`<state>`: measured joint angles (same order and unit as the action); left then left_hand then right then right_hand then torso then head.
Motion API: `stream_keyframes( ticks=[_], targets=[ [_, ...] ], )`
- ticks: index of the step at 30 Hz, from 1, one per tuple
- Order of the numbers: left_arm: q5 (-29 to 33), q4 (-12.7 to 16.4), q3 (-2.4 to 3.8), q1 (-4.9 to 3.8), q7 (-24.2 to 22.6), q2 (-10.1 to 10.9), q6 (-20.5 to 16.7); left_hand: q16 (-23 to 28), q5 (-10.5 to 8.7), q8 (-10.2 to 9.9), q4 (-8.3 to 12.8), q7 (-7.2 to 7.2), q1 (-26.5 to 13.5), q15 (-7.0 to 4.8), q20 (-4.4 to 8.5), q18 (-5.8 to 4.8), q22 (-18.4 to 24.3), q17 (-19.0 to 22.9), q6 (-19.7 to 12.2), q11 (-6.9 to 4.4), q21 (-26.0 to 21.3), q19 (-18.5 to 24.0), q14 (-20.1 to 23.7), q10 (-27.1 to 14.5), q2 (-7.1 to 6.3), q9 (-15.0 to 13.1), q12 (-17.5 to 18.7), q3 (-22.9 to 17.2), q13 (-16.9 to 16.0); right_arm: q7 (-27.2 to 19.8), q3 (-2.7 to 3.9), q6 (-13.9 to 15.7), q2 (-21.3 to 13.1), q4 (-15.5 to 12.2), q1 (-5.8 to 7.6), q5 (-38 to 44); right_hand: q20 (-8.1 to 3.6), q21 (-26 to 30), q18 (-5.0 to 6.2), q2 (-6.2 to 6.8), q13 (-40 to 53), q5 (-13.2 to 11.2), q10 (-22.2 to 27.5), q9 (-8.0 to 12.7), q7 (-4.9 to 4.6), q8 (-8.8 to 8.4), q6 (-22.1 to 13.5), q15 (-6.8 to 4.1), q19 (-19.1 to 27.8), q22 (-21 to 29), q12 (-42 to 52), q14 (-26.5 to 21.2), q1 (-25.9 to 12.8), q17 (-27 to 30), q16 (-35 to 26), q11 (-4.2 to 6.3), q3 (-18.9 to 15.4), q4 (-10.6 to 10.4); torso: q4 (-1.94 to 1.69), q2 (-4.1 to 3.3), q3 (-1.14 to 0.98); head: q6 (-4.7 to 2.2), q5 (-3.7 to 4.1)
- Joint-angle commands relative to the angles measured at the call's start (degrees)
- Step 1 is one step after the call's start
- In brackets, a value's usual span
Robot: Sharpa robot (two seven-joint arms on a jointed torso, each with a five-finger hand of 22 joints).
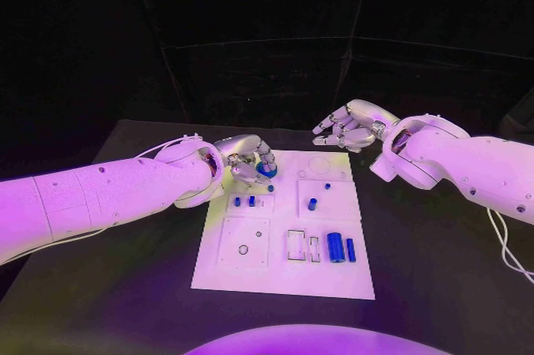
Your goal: Assemble the parts on the task board
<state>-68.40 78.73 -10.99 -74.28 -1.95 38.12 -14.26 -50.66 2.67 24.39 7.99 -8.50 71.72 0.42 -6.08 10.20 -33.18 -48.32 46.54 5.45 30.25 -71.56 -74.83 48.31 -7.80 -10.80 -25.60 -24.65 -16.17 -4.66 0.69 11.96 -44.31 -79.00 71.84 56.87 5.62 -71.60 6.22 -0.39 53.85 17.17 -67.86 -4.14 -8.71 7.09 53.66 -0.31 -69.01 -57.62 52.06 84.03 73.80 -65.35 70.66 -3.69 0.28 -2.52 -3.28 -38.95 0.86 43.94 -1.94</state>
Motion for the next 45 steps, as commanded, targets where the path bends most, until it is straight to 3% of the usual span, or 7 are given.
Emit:
stream_keyframes(
  ticks=[1,3,6,12,17,28,45],
  targets=[
    [-10.58,-0.98,-0.3,0.01,-1.73,-1.08,2.43,-8.17,0.01,-1.36,-0.48,0.32,0.11,-0.57,0.33,0.12,-0.72,-6.72,1.36,-0.34,1.48,-2.38,-3.87,0.86,-0.38,1.18,0.98,1.52,1.45,-0.63,0.03,0.52,0.12,-0.09,0.1,0.04,0.13,0.36,0.52,-0.62,-0.02,0.31,0.32,0.05,-0.01,0.3,-0.3,-0.38,0.34,0.08,-0.07,0.79,0.01,-0.05,-0.14,0.07,-0.13,-0.28,-0.06,0.02,0.03,0.0,-0.01],
    [-11.76,-1.65,-0.5,0.04,-1.35,-1.77,3.43,-12.93,0.03,-2.03,-0.86,0.42,0.09,-0.73,0.67,0.14,-1.48,-10.93,2.03,-0.52,2.72,-3.9,-6.11,1.47,-0.23,1.75,1.35,2.21,2.14,-0.68,0.03,0.54,0.17,-0.07,0.1,0.04,0.13,0.36,0.52,-0.62,-0.02,0.31,0.32,0.05,-0.01,0.3,-0.3,-0.38,0.34,0.08,-0.07,0.79,0.01,-0.05,-0.14,0.07,-0.13,-0.28,-0.06,0.01,-0.01,-0.03,0.01],
    [-13.36,-3.04,-0.79,0.16,-0.92,-2.96,4.86,-17.52,0.03,-3.15,-1.13,0.57,0.71,-0.86,1.0,-0.64,-6.41,-14.92,3.15,-0.67,8.19,-6.27,-7.81,2.26,0.23,2.67,2.15,2.82,3.38,-0.87,0.03,0.68,0.23,-0.05,0.1,0.04,0.13,0.36,0.52,-0.62,-0.02,0.31,0.32,0.05,-0.01,0.3,-0.3,-0.38,0.34,0.08,-0.07,0.79,0.01,-0.05,-0.14,0.07,-0.13,-0.28,0.0,-0.03,0.02,-0.07,0.01],
    [-15.16,-4.72,-0.96,0.36,-1.1,-4.61,6.02,-21.39,0.04,-4.52,-1.33,1.02,1.41,-1.48,1.5,-1.69,-12.86,-18.29,4.72,-0.92,15.09,-8.63,-9.29,3.31,1.0,3.67,3.46,2.72,5.07,-1.0,0.03,0.86,0.35,0.07,0.1,0.0,0.13,0.36,0.51,-0.63,-0.02,0.35,0.32,0.06,-0.01,0.31,-0.3,-0.38,0.32,0.06,-0.06,0.79,0.04,-0.04,-0.15,0.07,-0.13,-0.28,-0.07,-0.01,0.07,-0.13,0.4],
    [-15.79,-6.0,-1.01,0.46,-1.02,-5.54,5.95,-22.37,0.04,-5.08,-1.41,1.12,1.83,-1.39,1.62,-2.17,-15.43,-18.97,5.68,-1.04,17.8,-9.48,-9.73,4.34,1.67,4.07,3.97,2.23,5.84,-1.04,0.03,0.86,0.51,0.12,0.1,0.01,0.13,0.36,0.51,-0.63,-0.02,0.35,0.32,0.06,-0.01,0.31,-0.3,-0.38,0.32,0.06,-0.06,0.79,0.04,-0.04,-0.15,0.07,-0.13,-0.28,0.0,0.0,-0.02,-0.2,0.52],
    [-16.08,-7.45,-1.02,0.75,-0.54,-6.72,6.83,-23.32,0.05,-5.76,-1.41,1.04,2.46,-1.08,1.49,-2.89,-19.34,-19.42,7.54,-0.96,21.82,-10.46,-10.13,6.54,2.81,4.59,4.8,0.68,7.13,-0.95,0.03,0.83,0.52,0.02,0.1,0.04,0.13,0.35,0.51,-0.69,0.02,0.41,0.29,0.06,0.0,0.31,-0.32,-0.38,0.3,0.03,-0.02,0.81,0.11,-0.09,-0.13,0.08,-0.1,-0.26,-0.08,-0.08,-0.01,-0.14,0.72],
    [-16.1,-8.63,-1.15,1.09,0.29,-7.78,9.38,-23.5,0.04,-7.13,-1.34,0.96,2.08,-0.97,1.39,-3.26,-21.94,-18.93,8.16,-0.88,24.33,-10.55,-9.99,7.89,2.27,5.36,6.16,0.04,8.59,-0.88,0.03,0.74,0.55,-0.12,0.1,0.04,0.13,0.37,0.51,-0.72,0.04,0.45,0.27,0.06,0.0,0.32,-0.32,-0.39,0.3,0.06,0.01,0.82,0.17,-0.13,-0.11,0.08,-0.08,-0.25,-0.08,0.08,-0.01,0.29,0.7]
  ],
)
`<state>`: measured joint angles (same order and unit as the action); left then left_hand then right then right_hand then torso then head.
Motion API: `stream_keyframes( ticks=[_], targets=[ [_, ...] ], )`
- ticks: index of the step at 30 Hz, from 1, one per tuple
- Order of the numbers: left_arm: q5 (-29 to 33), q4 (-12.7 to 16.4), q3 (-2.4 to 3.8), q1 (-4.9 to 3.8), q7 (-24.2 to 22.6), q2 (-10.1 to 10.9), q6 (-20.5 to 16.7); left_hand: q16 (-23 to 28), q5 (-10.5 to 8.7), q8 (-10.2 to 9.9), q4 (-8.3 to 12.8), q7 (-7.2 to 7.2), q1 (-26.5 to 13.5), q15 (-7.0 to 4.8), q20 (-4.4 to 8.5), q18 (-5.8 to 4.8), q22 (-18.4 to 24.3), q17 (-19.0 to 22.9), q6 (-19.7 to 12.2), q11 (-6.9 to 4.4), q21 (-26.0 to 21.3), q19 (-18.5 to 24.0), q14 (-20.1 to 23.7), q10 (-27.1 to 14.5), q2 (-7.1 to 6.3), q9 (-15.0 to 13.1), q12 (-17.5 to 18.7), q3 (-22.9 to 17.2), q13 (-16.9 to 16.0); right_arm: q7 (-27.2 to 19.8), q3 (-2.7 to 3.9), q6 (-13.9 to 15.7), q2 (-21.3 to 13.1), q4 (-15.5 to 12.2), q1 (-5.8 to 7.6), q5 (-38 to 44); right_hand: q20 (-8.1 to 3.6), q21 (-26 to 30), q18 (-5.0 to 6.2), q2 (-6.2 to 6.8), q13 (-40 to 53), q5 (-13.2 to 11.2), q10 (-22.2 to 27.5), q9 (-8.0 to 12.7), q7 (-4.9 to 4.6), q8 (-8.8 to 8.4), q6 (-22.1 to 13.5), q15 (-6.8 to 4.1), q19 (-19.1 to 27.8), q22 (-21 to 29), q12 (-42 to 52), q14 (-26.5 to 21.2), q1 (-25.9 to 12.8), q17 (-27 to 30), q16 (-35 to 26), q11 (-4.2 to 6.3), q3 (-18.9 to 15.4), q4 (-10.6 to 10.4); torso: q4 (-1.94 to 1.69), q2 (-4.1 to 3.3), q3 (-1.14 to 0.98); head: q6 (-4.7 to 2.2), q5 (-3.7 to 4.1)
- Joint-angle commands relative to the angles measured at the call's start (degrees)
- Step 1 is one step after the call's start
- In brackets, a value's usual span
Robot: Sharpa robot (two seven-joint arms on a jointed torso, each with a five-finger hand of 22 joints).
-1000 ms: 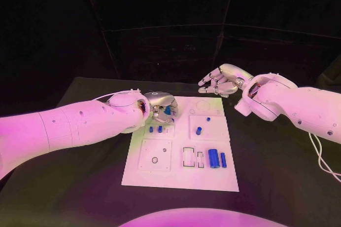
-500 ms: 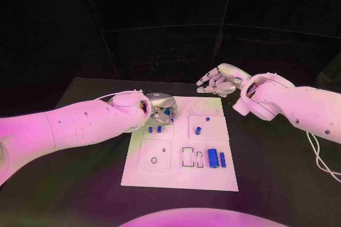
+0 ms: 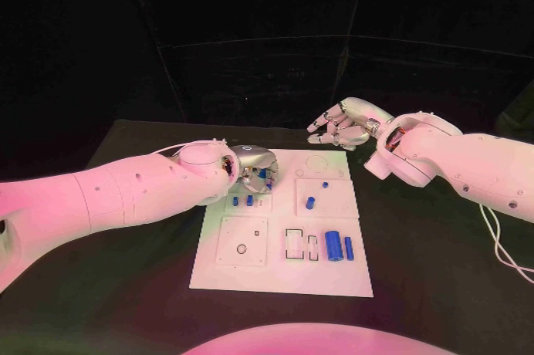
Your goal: Assemble the parts on the task board
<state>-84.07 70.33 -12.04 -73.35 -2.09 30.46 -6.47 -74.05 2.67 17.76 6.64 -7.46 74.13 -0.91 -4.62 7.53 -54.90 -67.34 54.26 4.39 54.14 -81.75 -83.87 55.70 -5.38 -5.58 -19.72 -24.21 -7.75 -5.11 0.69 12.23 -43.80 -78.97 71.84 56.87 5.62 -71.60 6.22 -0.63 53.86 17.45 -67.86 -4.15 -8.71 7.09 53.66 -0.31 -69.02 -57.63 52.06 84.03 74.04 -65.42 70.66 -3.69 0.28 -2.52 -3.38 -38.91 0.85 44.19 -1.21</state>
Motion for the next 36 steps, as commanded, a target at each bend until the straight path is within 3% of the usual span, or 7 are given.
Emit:
stream_keyframes(
  ticks=[1,13,19,30,34,36],
  targets=[
    [-0.44,-0.32,-0.12,0.17,0.65,-0.17,1.63,-0.12,0.04,-0.62,0.0,-0.1,-0.35,0.38,-0.08,-0.61,-0.35,0.13,0.43,0.2,0.56,-0.35,-0.94,0.58,-0.14,0.2,0.35,-0.45,0.26,-0.44,0.03,0.47,0.04,-0.15,0.1,0.04,0.12,0.37,0.51,-0.48,0.03,0.17,0.27,0.06,0.0,0.32,-0.32,-0.39,0.3,0.07,0.01,0.82,-0.07,-0.05,-0.11,0.08,-0.08,-0.25,0.04,0.04,0.01,0.04,-0.04],
    [-0.44,-1.06,-0.15,0.3,2.23,-0.71,3.16,-0.61,0.05,-1.61,0.88,-0.26,1.69,0.25,-0.05,-0.71,-1.84,0.02,1.04,0.02,1.93,-0.21,-0.93,2.32,1.72,0.73,0.96,-2.92,1.12,-0.47,0.03,0.44,0.12,-0.12,0.1,0.04,0.12,0.35,0.5,-0.52,0.11,0.21,0.21,0.06,0.0,0.34,-0.3,-0.39,0.26,0.01,0.1,0.83,-0.03,-0.07,-0.11,0.09,-0.07,-0.25,0.04,0.03,0.01,0.11,0.0],
    [-0.44,-1.03,-0.14,0.32,1.64,-0.38,1.14,-1.22,0.05,-1.86,1.68,-0.5,2.81,0.22,-0.02,-1.14,-4.4,-0.47,1.96,-0.01,4.52,-0.68,-1.13,3.71,2.48,0.86,1.16,-4.5,1.48,-0.49,0.03,0.47,0.12,-0.12,0.1,0.04,0.12,0.35,0.5,-0.52,0.11,0.21,0.21,0.06,0.0,0.34,-0.3,-0.39,0.26,0.01,0.1,0.83,-0.03,-0.07,-0.11,0.09,-0.07,-0.25,-0.02,0.05,0.02,0.14,0.12],
    [-0.41,0.48,-0.01,0.32,-0.63,0.91,-3.46,-1.74,0.04,-2.31,2.16,-0.58,2.61,0.15,0.02,-1.35,-6.11,-0.66,3.4,-0.1,6.21,-0.85,-1.34,5.57,2.32,1.03,1.81,-5.59,2.03,-0.59,0.03,0.57,0.13,-0.14,0.1,0.04,0.12,0.39,0.5,-0.64,0.2,0.28,0.12,0.05,0.01,0.38,-0.25,-0.4,0.27,0.05,0.22,0.83,-0.01,-0.02,-0.17,0.09,-0.04,-0.3,-0.04,0.09,0.03,-0.05,0.19],
    [-0.36,1.62,0.29,0.28,-1.09,1.82,-4.44,-1.74,0.04,-2.52,2.15,-0.61,2.35,0.17,0.01,-1.36,-6.24,-0.55,3.49,-0.07,6.31,-0.8,-1.33,5.73,2.12,1.11,2.08,-5.64,2.19,-0.62,0.03,0.62,0.13,-0.13,0.1,0.04,0.12,0.39,0.5,-0.64,0.2,0.28,0.12,0.05,0.01,0.38,-0.25,-0.4,0.27,0.05,0.22,0.83,-0.01,-0.02,-0.17,0.09,-0.04,-0.3,-0.05,0.11,-0.02,-0.21,0.08],
    [-0.26,2.32,0.73,0.26,-1.25,2.34,-4.77,-1.75,0.04,-2.54,2.14,-0.61,2.31,0.17,0.01,-1.37,-6.27,-0.55,3.51,-0.07,6.34,-0.79,-1.33,5.75,2.1,1.12,2.11,-5.65,2.21,-0.64,0.03,0.65,0.12,-0.12,0.1,0.04,0.12,0.39,0.5,-0.64,0.2,0.28,0.12,0.05,0.01,0.38,-0.25,-0.4,0.27,0.05,0.22,0.83,-0.01,-0.02,-0.17,0.09,-0.04,-0.3,-0.08,0.1,-0.03,-0.29,0.09]
  ],
)
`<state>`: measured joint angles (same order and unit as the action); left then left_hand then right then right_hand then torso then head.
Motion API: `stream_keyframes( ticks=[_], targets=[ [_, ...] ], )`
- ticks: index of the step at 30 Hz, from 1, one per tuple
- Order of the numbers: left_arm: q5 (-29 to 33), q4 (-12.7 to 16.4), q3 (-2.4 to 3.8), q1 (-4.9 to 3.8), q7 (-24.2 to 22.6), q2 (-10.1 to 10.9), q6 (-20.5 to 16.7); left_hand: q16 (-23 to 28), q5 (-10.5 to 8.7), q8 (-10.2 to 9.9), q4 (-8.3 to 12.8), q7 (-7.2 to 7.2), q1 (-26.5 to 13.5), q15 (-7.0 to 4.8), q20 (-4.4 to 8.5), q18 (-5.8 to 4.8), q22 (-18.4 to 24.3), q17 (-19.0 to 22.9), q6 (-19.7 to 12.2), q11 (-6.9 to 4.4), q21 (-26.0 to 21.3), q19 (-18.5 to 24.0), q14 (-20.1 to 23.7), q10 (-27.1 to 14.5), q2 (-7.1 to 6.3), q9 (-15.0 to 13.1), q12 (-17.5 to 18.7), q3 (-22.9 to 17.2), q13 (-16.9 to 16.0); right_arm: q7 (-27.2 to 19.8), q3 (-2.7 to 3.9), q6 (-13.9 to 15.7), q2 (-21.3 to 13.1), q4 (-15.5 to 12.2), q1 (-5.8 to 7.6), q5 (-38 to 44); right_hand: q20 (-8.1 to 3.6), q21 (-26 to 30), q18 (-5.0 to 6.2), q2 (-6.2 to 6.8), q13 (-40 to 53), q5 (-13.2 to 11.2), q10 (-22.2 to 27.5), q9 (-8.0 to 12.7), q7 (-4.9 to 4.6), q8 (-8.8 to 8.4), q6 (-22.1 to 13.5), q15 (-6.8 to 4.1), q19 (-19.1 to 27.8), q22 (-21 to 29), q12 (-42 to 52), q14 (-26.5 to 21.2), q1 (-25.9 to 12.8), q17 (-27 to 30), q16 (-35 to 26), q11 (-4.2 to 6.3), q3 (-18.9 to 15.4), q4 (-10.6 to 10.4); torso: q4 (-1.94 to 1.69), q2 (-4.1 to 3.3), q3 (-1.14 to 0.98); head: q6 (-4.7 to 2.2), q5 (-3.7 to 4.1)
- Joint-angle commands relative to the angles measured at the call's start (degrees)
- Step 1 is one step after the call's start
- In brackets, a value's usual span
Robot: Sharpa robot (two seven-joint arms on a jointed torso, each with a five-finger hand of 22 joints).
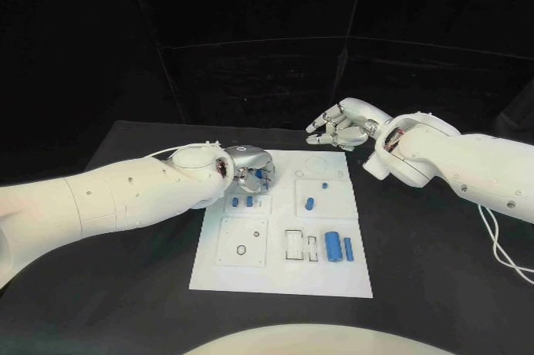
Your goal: Assemble the parts on the task board
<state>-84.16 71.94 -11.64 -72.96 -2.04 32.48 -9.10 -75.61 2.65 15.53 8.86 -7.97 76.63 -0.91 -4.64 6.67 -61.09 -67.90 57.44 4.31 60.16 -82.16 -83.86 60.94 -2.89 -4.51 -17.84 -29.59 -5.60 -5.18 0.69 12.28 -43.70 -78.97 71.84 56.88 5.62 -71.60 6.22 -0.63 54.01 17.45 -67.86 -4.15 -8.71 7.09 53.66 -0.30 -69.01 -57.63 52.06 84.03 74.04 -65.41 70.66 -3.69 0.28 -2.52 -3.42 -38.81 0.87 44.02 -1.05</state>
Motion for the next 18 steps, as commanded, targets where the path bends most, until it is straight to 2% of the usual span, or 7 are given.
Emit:
stream_keyframes(
  ticks=[1,7,11,18],
  targets=[
    [-0.09,1.32,0.77,-0.14,-1.36,0.79,-2.31,-0.2,0.07,-0.39,-0.09,-0.11,-0.29,0.18,0.02,-0.51,-0.16,0.03,0.37,0.02,0.39,-0.36,-1.34,0.57,-0.45,0.08,0.35,-0.29,0.12,-0.58,0.03,0.62,0.02,-0.11,0.1,0.04,0.11,0.39,0.5,-0.65,0.05,0.28,0.12,0.05,0.01,0.38,-0.25,-0.4,0.27,0.05,0.22,0.83,-0.01,-0.03,-0.17,0.09,-0.04,-0.3,-0.06,-0.01,-0.03,-0.18,-0.13],
    [0.41,3.78,2.21,-0.26,-1.17,2.97,-2.36,-0.2,0.07,-0.54,-0.08,-0.1,-0.48,0.19,0.01,-0.52,-0.29,0.12,0.53,0.01,0.5,-0.32,-1.33,0.75,-0.65,0.13,0.56,-0.32,0.25,-0.62,0.03,0.63,-0.03,-0.09,0.1,0.04,0.11,0.39,0.5,-0.65,0.05,0.28,0.12,0.05,0.01,0.38,-0.25,-0.4,0.27,0.05,0.22,0.83,-0.01,-0.03,-0.17,0.09,-0.04,-0.3,-0.07,0.0,-0.04,-0.24,-0.35],
    [0.57,5.22,2.59,-0.39,-0.93,4.84,-2.34,-0.2,0.07,-0.61,-0.1,-0.11,-0.59,0.19,0.0,-0.54,-0.44,0.17,0.6,0.02,0.63,-0.32,-1.33,0.83,-0.71,0.15,0.69,-0.34,0.33,-0.62,0.03,0.66,-0.12,-0.11,0.1,0.04,0.11,0.39,0.5,-0.65,0.05,0.28,0.12,0.05,0.01,0.38,-0.25,-0.4,0.27,0.05,0.22,0.83,-0.01,-0.03,-0.17,0.09,-0.04,-0.3,-0.07,-0.05,-0.06,-0.31,-0.46],
    [0.76,6.07,2.76,-0.46,-0.35,7.54,-1.13,-0.26,0.07,-0.85,-0.16,-0.09,-0.9,0.21,-0.02,-0.57,-0.75,0.21,0.78,0.02,0.91,-0.29,-1.33,1.06,-0.91,0.22,1.02,-0.37,0.52,-0.6,0.03,0.68,-0.3,-0.17,0.1,0.04,0.11,0.39,0.5,-0.65,0.05,0.28,0.12,0.05,0.01,0.38,-0.25,-0.4,0.27,0.05,0.22,0.83,-0.01,-0.03,-0.17,0.09,-0.04,-0.3,-0.04,-0.03,-0.03,-0.32,-0.59]
  ],
)
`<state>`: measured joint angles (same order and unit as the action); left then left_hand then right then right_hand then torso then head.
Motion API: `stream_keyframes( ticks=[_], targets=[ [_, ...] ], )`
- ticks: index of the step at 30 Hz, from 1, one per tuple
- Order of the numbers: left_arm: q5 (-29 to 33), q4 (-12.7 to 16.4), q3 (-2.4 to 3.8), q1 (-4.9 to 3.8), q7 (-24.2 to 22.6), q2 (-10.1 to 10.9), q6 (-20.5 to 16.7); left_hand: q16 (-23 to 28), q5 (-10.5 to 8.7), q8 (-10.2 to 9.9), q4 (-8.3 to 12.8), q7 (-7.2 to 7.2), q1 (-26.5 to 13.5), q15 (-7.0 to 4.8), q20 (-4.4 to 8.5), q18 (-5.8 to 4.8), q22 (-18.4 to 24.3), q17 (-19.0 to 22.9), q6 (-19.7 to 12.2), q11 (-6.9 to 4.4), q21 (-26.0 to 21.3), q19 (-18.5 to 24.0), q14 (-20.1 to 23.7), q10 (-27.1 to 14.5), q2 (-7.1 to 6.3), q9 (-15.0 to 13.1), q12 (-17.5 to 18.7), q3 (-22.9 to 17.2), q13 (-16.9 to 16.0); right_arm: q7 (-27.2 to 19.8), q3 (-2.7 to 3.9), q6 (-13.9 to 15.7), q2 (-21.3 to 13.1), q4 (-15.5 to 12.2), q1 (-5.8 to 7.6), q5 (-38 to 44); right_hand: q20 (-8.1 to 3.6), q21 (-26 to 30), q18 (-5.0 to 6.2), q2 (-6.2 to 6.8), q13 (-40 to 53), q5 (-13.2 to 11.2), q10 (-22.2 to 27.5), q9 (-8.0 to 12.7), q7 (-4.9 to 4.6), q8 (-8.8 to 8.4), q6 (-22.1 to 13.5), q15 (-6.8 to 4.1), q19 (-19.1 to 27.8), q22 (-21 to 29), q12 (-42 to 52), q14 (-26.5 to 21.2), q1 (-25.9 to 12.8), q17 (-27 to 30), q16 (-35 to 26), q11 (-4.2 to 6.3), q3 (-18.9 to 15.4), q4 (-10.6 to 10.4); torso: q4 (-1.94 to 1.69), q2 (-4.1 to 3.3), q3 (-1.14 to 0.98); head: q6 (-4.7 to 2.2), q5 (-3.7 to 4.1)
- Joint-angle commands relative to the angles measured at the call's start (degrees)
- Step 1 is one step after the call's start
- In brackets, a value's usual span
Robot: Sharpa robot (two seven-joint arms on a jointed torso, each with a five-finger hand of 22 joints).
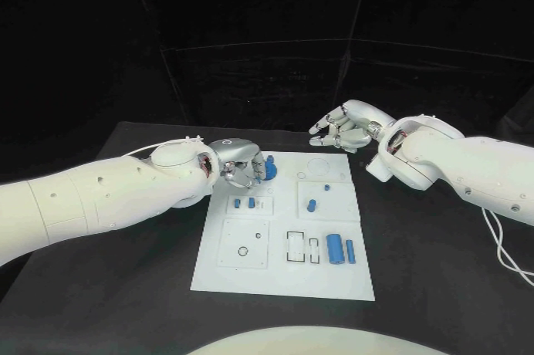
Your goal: Assemble the parts on the task board
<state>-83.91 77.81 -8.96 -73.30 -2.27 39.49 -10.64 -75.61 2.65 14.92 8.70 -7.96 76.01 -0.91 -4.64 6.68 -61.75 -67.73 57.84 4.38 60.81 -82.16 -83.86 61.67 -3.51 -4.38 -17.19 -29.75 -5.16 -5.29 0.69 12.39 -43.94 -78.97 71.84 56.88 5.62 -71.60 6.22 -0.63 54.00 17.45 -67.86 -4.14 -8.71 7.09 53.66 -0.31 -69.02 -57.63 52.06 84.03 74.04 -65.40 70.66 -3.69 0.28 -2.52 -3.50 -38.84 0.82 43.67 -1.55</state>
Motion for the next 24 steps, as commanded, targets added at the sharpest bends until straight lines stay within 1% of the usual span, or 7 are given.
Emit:
stream_keyframes(
  ticks=[1,7,9,13,14,20,24],
  targets=[
    [0.75,0.19,0.08,-0.11,-0.06,0.8,0.64,-0.26,0.06,-0.24,0.0,-0.11,-0.27,0.21,-0.02,-0.58,-0.08,0.04,0.38,-0.05,0.25,-0.29,-1.33,0.33,-0.29,0.09,0.37,-0.21,0.08,-0.49,0.03,0.57,-0.09,-0.18,0.1,0.04,0.11,0.39,0.5,-0.65,0.06,0.28,0.12,0.05,0.01,0.38,-0.25,-0.4,0.27,0.06,0.22,0.83,-0.01,-0.04,-0.17,0.09,-0.04,-0.3,0.05,-0.04,0.03,0.0,-0.06],
    [1.7,-0.68,0.04,-0.03,0.07,1.44,2.1,-0.23,0.06,-0.33,-0.02,-0.1,-0.38,0.21,-0.03,-0.59,-0.19,0.14,0.44,-0.05,0.35,-0.28,-1.32,0.41,-0.39,0.12,0.5,-0.2,0.16,-0.5,0.03,0.59,-0.13,-0.19,0.1,0.04,0.11,0.39,0.5,-0.65,0.06,0.28,0.12,0.05,0.01,0.38,-0.25,-0.4,0.27,0.06,0.22,0.83,-0.01,-0.04,-0.17,0.09,-0.04,-0.3,0.1,-0.06,0.06,0.04,-0.13],
    [1.79,-1.07,0.03,0.02,0.06,1.39,2.44,-0.18,0.06,-0.39,-0.04,-0.1,-0.46,0.21,-0.03,-0.58,-0.15,0.23,0.49,-0.05,0.29,-0.23,-1.29,0.46,-0.44,0.13,0.59,-0.19,0.2,-0.52,0.03,0.58,-0.11,-0.18,0.09,0.04,0.11,0.39,0.5,-0.65,0.06,0.28,0.12,0.05,0.01,0.38,-0.25,-0.4,0.27,0.06,0.22,0.83,-0.01,-0.04,-0.17,0.09,-0.04,-0.3,0.09,-0.06,0.08,0.02,-0.14],
    [1.88,-1.66,-0.01,0.16,0.12,1.17,3.3,-0.18,0.06,-0.39,-0.04,-0.1,-0.46,0.21,-0.03,-0.58,-0.15,0.23,0.49,-0.05,0.29,-0.23,-1.29,0.46,-0.44,0.13,0.59,-0.19,0.2,-0.54,0.03,0.57,-0.08,-0.17,0.09,0.04,0.11,0.39,0.5,-0.65,0.06,0.28,0.12,0.05,0.01,0.38,-0.25,-0.4,0.27,0.06,0.22,0.83,-0.01,-0.04,-0.17,0.09,-0.04,-0.3,0.15,-0.06,0.03,0.11,-0.27],
    [1.9,-1.8,-0.01,0.19,0.13,1.09,3.47,-0.17,0.06,-0.44,-0.05,-0.1,-0.51,0.22,-0.04,-0.57,-0.17,0.27,0.5,-0.04,0.3,-0.21,-1.28,0.5,-0.49,0.15,0.66,-0.19,0.24,-0.55,0.03,0.57,-0.08,-0.17,0.09,0.04,0.11,0.39,0.5,-0.65,0.06,0.28,0.12,0.05,0.01,0.38,-0.25,-0.4,0.27,0.06,0.22,0.83,-0.01,-0.04,-0.17,0.09,-0.04,-0.3,0.13,-0.06,0.04,0.19,-0.29],
    [1.93,-2.42,-0.04,0.38,0.15,0.7,4.03,-0.16,0.06,-0.49,-0.06,-0.1,-0.56,0.22,-0.04,-0.57,-0.18,0.3,0.52,-0.04,0.31,-0.19,-1.27,0.52,-0.52,0.16,0.72,-0.18,0.27,-0.56,0.03,0.56,-0.07,-0.14,0.09,0.04,0.11,0.42,0.51,-0.7,-0.04,0.32,0.17,0.05,0.01,0.41,-0.25,-0.4,0.26,0.08,0.13,0.84,0.03,-0.01,-0.22,0.1,-0.03,-0.32,0.11,-0.07,0.06,0.18,-0.41],
    [1.94,-2.71,-0.04,0.43,0.15,0.5,4.31,-0.16,0.06,-0.49,-0.06,-0.1,-0.56,0.22,-0.04,-0.57,-0.18,0.3,0.52,-0.04,0.31,-0.19,-1.27,0.52,-0.52,0.16,0.72,-0.18,0.27,-0.58,0.03,0.55,-0.05,-0.14,0.09,0.04,0.11,0.42,0.51,-0.7,-0.04,0.32,0.17,0.05,0.01,0.41,-0.25,-0.4,0.26,0.08,0.13,0.84,0.03,-0.01,-0.22,0.1,-0.03,-0.32,0.13,-0.07,0.01,0.28,-0.48]
  ],
)
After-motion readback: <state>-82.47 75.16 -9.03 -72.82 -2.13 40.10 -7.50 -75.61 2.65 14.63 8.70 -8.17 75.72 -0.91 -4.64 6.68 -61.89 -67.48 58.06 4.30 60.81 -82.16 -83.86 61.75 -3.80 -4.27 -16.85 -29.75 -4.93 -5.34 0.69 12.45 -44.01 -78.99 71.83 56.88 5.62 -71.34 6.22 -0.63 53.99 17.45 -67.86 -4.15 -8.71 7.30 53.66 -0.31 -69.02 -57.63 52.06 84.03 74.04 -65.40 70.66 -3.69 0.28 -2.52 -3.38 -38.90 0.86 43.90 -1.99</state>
